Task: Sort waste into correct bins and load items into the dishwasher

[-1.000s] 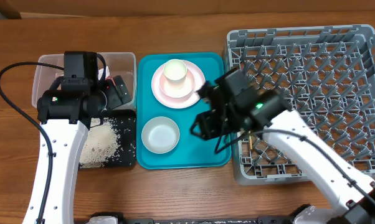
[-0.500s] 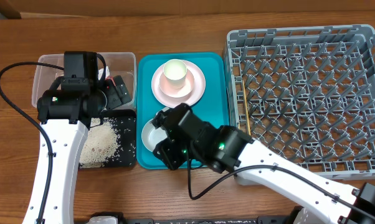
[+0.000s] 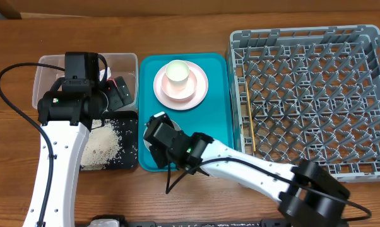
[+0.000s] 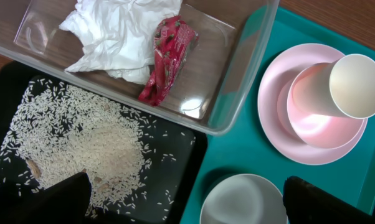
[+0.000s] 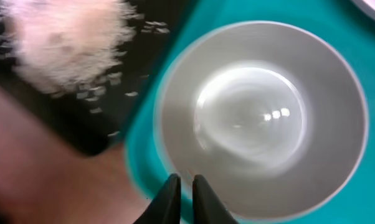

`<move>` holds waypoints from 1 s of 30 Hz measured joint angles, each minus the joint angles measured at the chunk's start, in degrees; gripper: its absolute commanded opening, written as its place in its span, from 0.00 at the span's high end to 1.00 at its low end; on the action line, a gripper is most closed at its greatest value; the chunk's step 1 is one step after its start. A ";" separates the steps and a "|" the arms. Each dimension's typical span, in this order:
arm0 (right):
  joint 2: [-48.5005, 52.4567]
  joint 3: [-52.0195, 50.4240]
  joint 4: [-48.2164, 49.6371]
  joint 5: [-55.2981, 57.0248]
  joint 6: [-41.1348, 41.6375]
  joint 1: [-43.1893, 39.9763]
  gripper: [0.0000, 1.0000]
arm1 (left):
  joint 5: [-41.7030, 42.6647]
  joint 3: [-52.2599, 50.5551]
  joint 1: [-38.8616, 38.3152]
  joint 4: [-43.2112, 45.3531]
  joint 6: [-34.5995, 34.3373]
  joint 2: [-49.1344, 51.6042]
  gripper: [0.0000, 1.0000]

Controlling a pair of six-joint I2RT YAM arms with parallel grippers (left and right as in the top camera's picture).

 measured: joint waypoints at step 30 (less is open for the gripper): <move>1.86 -3.89 5.92 8.94 3.52 -2.56 0.90 | 0.00 0.00 0.00 0.00 -0.02 0.00 0.00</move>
